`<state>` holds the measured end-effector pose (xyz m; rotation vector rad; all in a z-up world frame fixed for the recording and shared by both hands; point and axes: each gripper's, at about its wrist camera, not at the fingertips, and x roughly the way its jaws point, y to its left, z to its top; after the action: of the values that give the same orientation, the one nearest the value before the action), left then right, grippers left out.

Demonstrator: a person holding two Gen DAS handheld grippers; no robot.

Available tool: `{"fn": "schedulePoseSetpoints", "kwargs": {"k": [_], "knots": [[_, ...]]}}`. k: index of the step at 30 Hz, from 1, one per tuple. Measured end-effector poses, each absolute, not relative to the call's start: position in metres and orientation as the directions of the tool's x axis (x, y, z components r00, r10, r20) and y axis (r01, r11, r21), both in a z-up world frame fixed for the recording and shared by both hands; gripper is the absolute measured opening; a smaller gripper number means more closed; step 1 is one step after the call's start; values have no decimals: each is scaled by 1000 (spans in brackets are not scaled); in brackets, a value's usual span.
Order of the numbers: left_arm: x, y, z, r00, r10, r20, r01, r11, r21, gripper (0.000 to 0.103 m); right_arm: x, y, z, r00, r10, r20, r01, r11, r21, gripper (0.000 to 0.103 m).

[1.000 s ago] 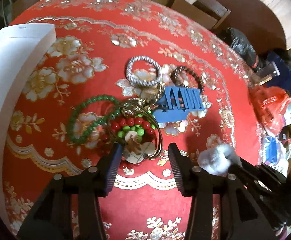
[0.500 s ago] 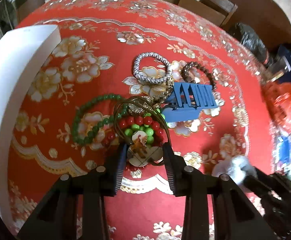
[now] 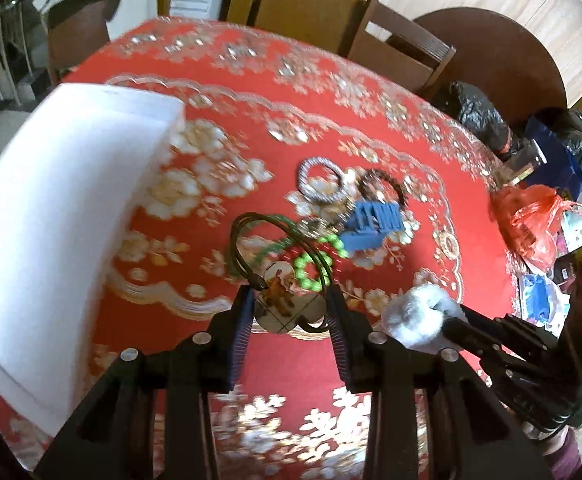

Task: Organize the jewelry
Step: 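Carry pendant with left tool and scrunchie with right tool into the white box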

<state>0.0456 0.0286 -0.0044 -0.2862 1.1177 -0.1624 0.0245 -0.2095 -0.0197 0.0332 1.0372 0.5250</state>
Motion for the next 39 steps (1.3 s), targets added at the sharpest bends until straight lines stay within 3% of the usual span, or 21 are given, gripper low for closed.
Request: {"fn": "schedulePoseSetpoints", "kwargs": {"k": [19,28,39], "knots": [[77,190,4,504,-123,-855,-120,970,-211,61,72,-30,6,400,515,-758,-482,821,304,22],[130,219,-19,506,-108,-856,-101,978,-183,62,130,50,-8,419,478,-772,-439,851,289,22],[173,232,-46,483,-103,-870,-118,976,-181,62,174,80,-39,406,429,-807,-379,883,278,22]]}}
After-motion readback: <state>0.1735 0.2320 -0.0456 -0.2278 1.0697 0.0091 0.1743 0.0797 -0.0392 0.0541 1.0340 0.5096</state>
